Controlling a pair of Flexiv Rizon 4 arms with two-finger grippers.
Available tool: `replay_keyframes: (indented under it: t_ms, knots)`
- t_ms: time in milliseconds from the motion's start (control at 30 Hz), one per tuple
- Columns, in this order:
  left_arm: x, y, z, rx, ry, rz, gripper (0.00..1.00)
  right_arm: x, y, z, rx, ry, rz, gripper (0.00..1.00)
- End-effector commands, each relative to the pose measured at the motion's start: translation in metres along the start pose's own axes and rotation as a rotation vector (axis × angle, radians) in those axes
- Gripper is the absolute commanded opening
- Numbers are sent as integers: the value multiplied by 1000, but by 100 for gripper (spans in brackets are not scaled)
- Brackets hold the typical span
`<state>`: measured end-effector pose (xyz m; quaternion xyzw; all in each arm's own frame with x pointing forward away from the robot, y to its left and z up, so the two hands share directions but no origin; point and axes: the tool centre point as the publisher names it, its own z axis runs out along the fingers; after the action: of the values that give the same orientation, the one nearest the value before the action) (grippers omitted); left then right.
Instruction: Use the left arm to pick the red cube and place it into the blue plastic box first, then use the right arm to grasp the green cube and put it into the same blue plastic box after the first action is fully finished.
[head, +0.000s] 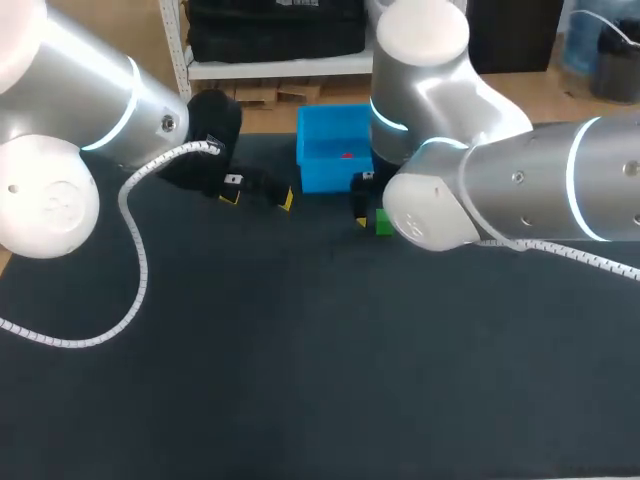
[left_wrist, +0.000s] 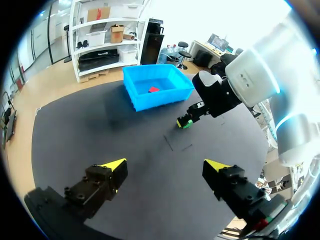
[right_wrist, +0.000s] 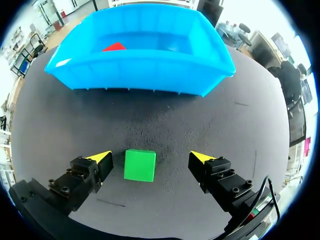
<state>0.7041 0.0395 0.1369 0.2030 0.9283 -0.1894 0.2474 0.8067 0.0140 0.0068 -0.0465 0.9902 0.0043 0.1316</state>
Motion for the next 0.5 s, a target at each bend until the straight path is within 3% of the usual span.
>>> replay_keyframes:
  t_ms: [33, 500]
  knots:
    - [0, 1, 0, 6, -2, 2, 100, -2, 2, 2, 0, 3, -3, 100]
    - [0, 1, 0, 6, -2, 2, 100, 1, 0, 6, 26, -1, 4, 100]
